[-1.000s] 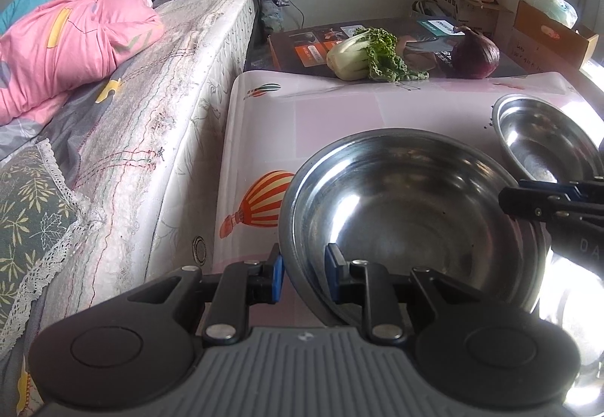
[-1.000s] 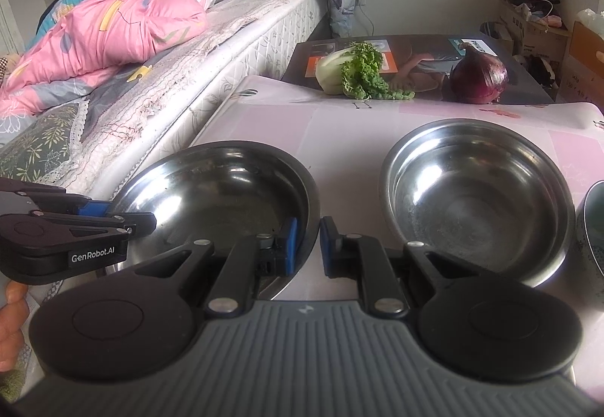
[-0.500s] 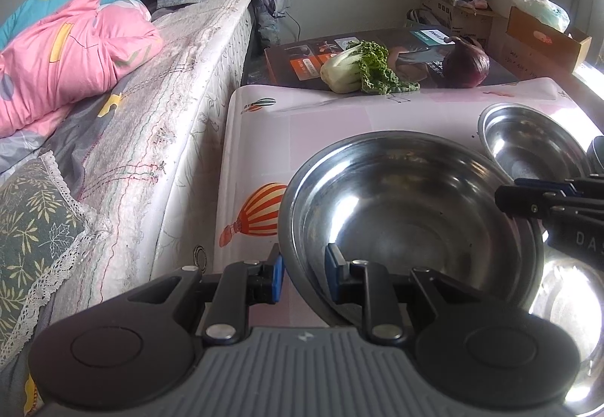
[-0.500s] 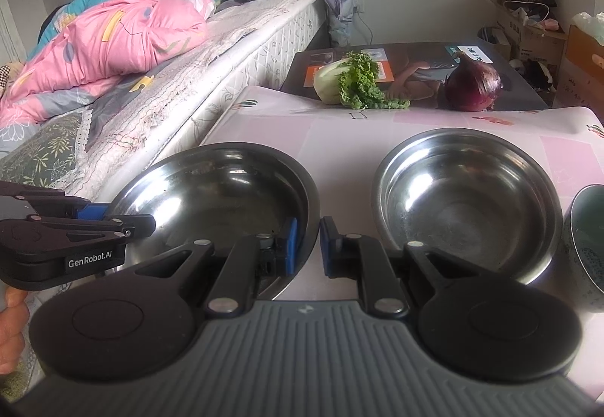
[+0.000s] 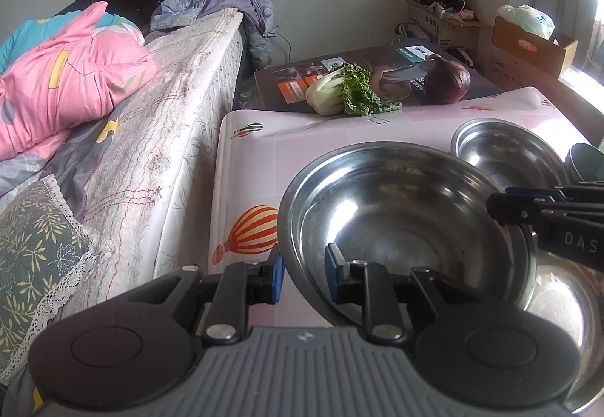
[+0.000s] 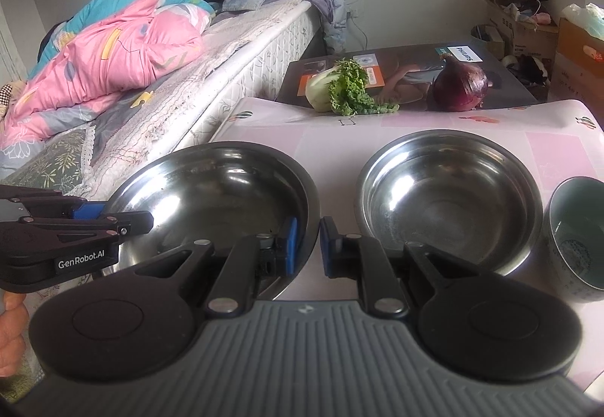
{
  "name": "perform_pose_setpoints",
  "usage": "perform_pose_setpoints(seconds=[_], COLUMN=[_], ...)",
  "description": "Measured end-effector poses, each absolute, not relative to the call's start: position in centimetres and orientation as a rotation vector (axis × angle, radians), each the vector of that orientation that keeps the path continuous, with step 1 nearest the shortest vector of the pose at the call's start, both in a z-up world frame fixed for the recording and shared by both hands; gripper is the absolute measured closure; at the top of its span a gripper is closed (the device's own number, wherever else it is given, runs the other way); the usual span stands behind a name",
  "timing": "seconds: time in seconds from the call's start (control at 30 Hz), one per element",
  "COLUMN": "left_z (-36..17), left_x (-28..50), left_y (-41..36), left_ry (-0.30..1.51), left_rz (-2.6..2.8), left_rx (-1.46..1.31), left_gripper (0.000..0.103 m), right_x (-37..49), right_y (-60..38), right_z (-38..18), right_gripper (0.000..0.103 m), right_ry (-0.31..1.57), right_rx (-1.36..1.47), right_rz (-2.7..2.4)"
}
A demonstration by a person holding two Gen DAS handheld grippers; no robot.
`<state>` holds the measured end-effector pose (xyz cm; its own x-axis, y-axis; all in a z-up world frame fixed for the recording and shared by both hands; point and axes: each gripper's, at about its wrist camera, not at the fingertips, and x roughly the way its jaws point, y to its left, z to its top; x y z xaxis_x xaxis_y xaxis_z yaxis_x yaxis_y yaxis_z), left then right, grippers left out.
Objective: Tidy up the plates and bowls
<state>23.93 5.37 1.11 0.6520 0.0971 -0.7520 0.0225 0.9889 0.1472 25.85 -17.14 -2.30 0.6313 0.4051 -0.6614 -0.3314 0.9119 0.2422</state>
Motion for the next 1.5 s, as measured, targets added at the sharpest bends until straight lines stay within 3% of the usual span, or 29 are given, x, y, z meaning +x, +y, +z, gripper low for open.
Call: perform_pose_setpoints(seconds=[0.67,1.5], left_z=[2.7,-2.5], left_x=[24.8,33.4], left_y=[-0.2,-8.5], left_ry=[0.846,1.01], left_rz=[-0.06,-0.168], left_rx=[0.171,0.204], left_gripper=[0.08,0.076], right_x=[24.5,30.4], right_y=[-24.0,-32.3], right_z=[-0.6,-3.7], right_gripper=[0.09,0.087], right_ry=[0.75,0.839], right_rx=[0.188,0.208], right_rz=[0.345,0.193])
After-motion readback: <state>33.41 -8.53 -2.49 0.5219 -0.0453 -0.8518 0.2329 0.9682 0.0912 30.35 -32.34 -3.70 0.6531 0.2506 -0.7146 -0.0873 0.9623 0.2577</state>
